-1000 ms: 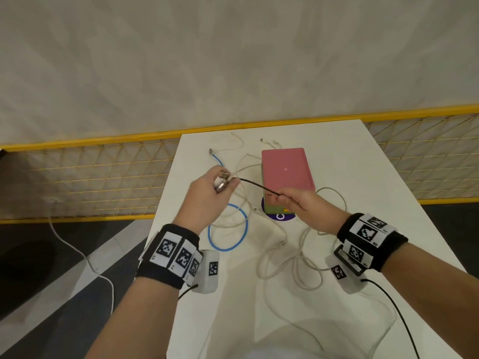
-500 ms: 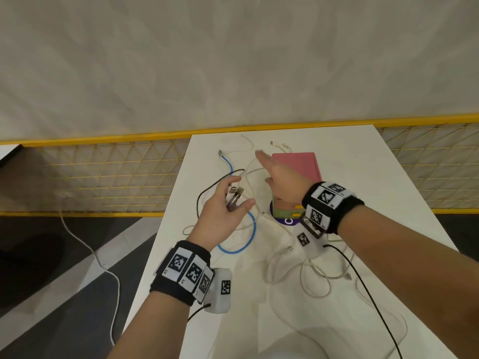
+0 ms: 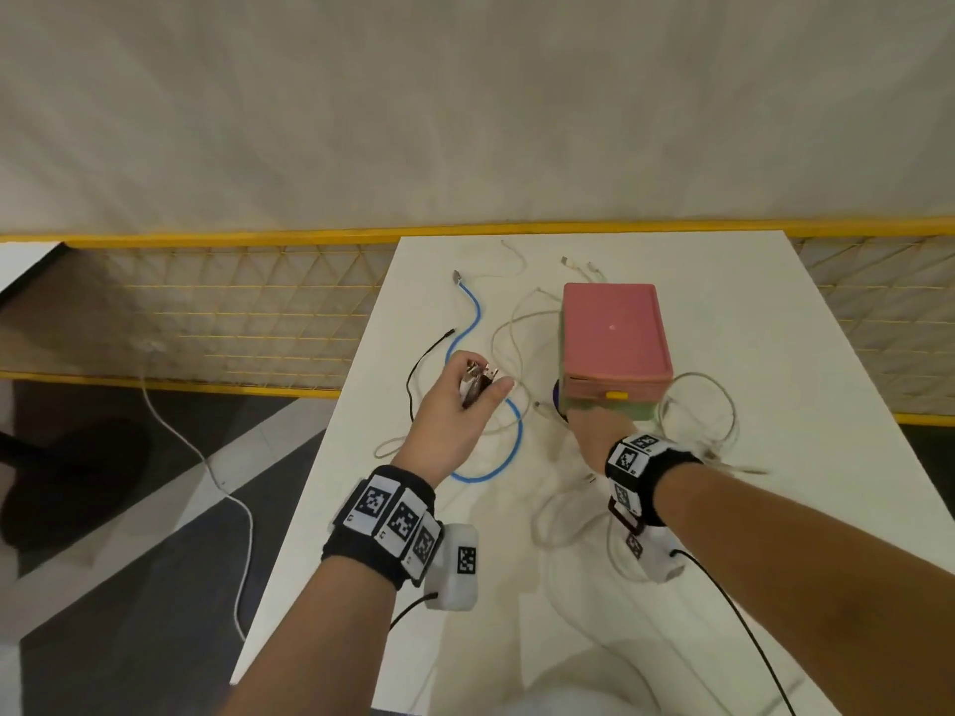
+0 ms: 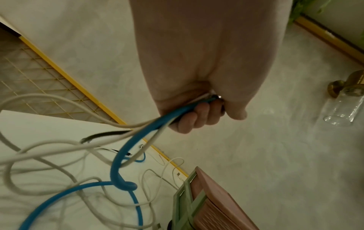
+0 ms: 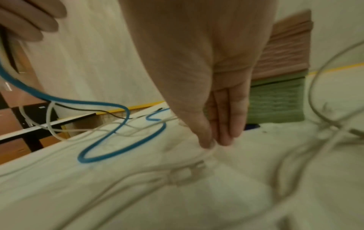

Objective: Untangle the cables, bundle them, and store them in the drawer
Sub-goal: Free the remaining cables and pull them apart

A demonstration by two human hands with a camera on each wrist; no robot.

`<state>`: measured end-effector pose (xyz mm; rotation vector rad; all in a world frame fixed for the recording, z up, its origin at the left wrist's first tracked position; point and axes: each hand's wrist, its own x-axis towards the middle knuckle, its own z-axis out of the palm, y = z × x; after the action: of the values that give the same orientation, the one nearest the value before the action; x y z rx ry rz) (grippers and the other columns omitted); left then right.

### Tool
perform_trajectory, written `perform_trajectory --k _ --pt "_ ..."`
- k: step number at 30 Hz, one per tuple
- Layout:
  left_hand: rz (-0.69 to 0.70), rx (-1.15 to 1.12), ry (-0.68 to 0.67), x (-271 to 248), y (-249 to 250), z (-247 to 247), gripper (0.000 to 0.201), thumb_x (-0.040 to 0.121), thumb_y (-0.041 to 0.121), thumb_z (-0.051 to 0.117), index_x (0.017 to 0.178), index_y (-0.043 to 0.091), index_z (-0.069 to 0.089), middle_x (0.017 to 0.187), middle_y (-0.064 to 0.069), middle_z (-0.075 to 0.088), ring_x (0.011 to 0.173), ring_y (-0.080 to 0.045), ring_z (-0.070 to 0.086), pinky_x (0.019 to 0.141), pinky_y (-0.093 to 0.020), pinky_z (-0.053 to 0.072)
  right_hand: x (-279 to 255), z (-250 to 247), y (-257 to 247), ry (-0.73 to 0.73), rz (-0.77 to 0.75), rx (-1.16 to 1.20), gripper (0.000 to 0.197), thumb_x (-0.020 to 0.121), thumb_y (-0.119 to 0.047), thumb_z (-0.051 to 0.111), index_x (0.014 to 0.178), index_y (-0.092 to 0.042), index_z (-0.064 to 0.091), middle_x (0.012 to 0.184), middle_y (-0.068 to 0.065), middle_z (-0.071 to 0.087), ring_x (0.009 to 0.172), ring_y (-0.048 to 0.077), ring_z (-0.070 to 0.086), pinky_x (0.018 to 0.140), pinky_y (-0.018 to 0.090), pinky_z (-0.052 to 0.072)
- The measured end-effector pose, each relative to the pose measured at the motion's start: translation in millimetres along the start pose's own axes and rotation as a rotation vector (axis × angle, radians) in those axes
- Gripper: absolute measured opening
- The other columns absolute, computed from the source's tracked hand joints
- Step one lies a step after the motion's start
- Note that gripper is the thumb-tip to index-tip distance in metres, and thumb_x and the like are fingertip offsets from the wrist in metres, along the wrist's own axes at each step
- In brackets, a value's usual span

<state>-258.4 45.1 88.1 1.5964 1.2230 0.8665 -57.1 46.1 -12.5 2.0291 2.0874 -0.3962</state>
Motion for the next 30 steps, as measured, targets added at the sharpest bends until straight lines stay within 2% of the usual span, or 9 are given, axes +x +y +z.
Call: perform_trajectory --k 4,6,8,12,16,21,24,28,30 --pt "-0.034 -0.058 0.107 1.5 -3.9 1.8 0.014 0.090 0.015 0.067 0.101 0.016 0.059 0.067 0.009 0.051 0.049 0.003 0.046 0.056 -0.010 0.039 0.8 1.3 -0.5 0.058 0.049 0.306 0.023 0.090 -0.003 0.046 0.105 0.002 0.062 0.107 0.019 0.065 0.101 0.033 0.062 0.083 0.033 0.049" --pt "-0.101 -0.113 0.181 5.5 -5.1 -0.1 0.005 0.093 0.022 0.064 0.094 0.017 0.062 0.063 0.010 0.050 0.050 -0.001 0.046 0.063 -0.022 0.041 -2.7 -10.7 -5.3 0.194 0.019 0.561 0.017 0.091 -0.008 0.050 0.096 0.002 0.063 0.098 0.021 0.063 0.089 0.035 0.064 0.077 0.034 0.051" --pt "-0.163 -0.101 0.248 10.9 -4.8 -3.4 0.021 0.093 0.035 0.060 0.085 0.016 0.058 0.062 0.005 0.043 0.054 -0.013 0.041 0.061 -0.032 0.039 -12.9 -31.0 -14.5 0.280 0.003 0.877 0.012 0.097 -0.012 0.046 0.095 -0.004 0.055 0.082 0.014 0.061 0.069 0.031 0.066 0.068 0.041 0.056" --pt "-0.160 -0.188 0.268 19.9 8.2 -2.9 0.031 0.094 0.045 0.054 0.082 0.016 0.053 0.063 0.004 0.037 0.052 -0.012 0.032 0.051 -0.027 0.031 -42.1 -74.0 -32.9 0.392 -0.138 1.231 0.011 0.102 -0.012 0.033 0.096 -0.008 0.041 0.064 0.012 0.055 0.053 0.025 0.061 0.059 0.039 0.056" --pt "-0.059 -0.309 0.133 22.2 38.3 8.2 0.033 0.099 0.039 0.048 0.103 0.009 0.063 0.069 -0.001 0.045 0.043 -0.009 0.030 0.042 -0.022 0.028 -66.5 -92.4 -45.6 0.393 -0.325 1.221 0.010 0.103 -0.016 0.033 0.102 -0.007 0.037 0.064 0.010 0.058 0.054 0.026 0.062 0.057 0.028 0.053" --pt "0.102 -0.383 0.101 19.5 62.2 17.3 0.030 0.101 0.029 0.048 0.084 0.007 0.059 0.057 0.000 0.046 0.044 -0.009 0.028 0.041 -0.020 0.025 -78.9 -84.2 -53.5 0.303 -0.448 1.181 0.018 0.103 -0.019 0.029 0.093 -0.010 0.041 0.061 -0.009 0.051 0.049 0.010 0.046 0.063 0.046 0.050" --pt "0.084 -0.457 0.126 21.4 66.9 15.8 0.021 0.101 0.026 0.049 0.091 0.012 0.060 0.055 0.004 0.047 0.045 -0.007 0.031 0.044 -0.019 0.028 -82.4 -76.6 -51.1 0.215 -0.481 1.196 0.025 0.104 -0.018 0.028 0.092 -0.005 0.045 0.061 -0.020 0.049 0.054 0.002 0.042 0.067 0.042 0.047" --pt "0.062 -0.490 0.144 22.2 69.4 13.0 0.039 0.101 0.034 0.048 0.066 0.018 0.045 0.047 0.009 0.031 0.046 -0.010 0.034 0.057 -0.026 0.041 -83.3 -70.7 -43.3 0.197 -0.515 1.061 0.027 0.104 -0.020 0.030 0.082 -0.016 0.045 0.069 -0.008 0.043 0.061 0.003 0.042 0.071 0.040 0.052" --pt "0.043 -0.554 0.106 21.6 70.8 9.7 0.038 0.099 0.031 0.052 0.065 0.019 0.042 0.047 0.008 0.027 0.042 -0.010 0.029 0.045 -0.023 0.036 -81.0 -70.5 -35.5 0.209 -0.500 1.026 0.029 0.103 -0.018 0.031 0.077 -0.018 0.042 0.070 -0.006 0.042 0.061 0.003 0.043 0.068 0.037 0.053"
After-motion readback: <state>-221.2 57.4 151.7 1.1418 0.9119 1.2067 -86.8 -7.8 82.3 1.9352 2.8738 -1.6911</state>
